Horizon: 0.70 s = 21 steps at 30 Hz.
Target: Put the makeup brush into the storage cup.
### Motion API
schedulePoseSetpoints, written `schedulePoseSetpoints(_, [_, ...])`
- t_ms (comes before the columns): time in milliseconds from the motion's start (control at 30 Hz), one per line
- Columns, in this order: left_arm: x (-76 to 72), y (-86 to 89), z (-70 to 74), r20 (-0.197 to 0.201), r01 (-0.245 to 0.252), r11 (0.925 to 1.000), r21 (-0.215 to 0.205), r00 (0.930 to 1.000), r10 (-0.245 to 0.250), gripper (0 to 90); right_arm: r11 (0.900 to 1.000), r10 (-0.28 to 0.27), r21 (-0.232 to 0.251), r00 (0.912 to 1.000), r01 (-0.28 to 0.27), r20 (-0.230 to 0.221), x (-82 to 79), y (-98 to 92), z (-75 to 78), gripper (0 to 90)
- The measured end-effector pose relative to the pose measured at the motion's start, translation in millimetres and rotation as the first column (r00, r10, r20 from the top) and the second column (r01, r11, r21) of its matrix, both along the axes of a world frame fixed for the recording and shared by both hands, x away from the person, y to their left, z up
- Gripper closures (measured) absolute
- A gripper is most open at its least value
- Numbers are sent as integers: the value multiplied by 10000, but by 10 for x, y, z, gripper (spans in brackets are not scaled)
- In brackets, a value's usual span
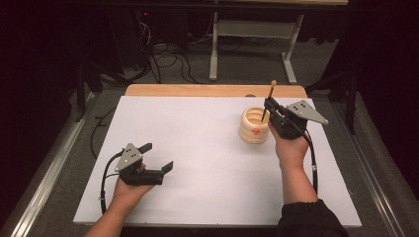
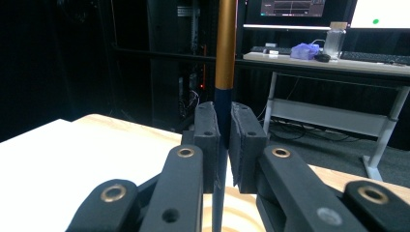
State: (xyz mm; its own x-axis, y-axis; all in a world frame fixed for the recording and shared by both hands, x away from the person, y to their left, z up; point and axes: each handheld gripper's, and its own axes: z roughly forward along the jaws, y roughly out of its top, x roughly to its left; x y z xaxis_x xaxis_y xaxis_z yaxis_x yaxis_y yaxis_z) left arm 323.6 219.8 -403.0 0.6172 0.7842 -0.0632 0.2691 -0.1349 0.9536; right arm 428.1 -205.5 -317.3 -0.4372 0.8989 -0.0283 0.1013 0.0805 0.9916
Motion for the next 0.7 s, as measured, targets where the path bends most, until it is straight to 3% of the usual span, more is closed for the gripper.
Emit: schedulePoseSetpoints(700, [-7, 6, 3, 39, -23, 10000, 1, 10000, 23, 16, 10000, -77, 47, 9998, 78, -187, 133, 50, -28, 851])
